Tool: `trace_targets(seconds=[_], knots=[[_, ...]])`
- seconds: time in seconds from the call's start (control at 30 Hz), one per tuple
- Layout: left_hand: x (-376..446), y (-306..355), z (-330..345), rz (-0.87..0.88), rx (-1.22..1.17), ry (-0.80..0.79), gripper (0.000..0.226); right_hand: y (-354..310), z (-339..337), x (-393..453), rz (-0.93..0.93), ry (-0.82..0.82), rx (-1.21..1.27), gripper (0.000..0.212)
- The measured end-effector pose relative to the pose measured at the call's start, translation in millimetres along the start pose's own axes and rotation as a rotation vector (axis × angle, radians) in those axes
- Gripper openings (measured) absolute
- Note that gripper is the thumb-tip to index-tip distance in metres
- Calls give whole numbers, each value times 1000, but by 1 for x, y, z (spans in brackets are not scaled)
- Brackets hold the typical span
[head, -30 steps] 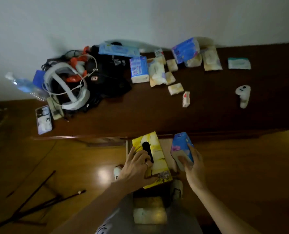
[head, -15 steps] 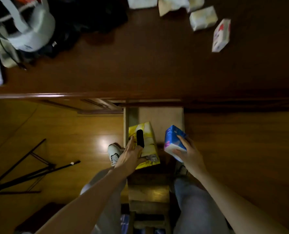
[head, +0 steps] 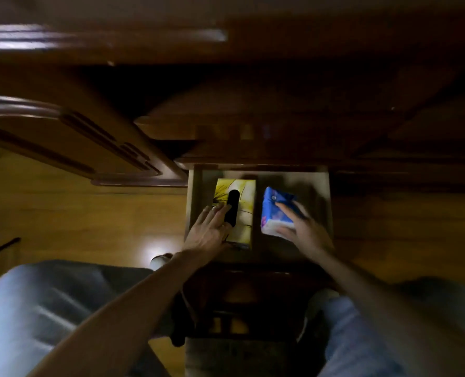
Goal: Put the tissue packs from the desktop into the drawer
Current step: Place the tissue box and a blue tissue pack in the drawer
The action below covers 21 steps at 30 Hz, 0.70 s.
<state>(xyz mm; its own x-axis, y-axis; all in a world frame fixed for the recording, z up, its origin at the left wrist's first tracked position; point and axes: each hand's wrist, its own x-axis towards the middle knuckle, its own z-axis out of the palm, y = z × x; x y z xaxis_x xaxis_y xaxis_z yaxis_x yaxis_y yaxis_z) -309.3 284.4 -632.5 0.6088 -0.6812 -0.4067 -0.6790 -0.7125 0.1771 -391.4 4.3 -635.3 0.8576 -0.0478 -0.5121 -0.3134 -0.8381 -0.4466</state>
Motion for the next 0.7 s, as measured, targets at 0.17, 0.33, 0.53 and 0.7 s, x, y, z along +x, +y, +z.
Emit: trace_targets(seconds=[0.17, 0.33, 0.53, 0.7], knots=[[3, -7, 60, 137, 158, 84, 52, 18, 41, 38, -37, 2, -154, 68], [-6, 4, 70, 30, 163, 107, 71, 2, 55, 35, -129, 23, -242, 69], [-40, 2, 46, -54, 147, 48, 49, -20, 33, -2, -103, 11, -309, 62], [-55, -5, 49, 7, 274, -97, 52, -30, 35, -18, -41, -91, -348, 57]])
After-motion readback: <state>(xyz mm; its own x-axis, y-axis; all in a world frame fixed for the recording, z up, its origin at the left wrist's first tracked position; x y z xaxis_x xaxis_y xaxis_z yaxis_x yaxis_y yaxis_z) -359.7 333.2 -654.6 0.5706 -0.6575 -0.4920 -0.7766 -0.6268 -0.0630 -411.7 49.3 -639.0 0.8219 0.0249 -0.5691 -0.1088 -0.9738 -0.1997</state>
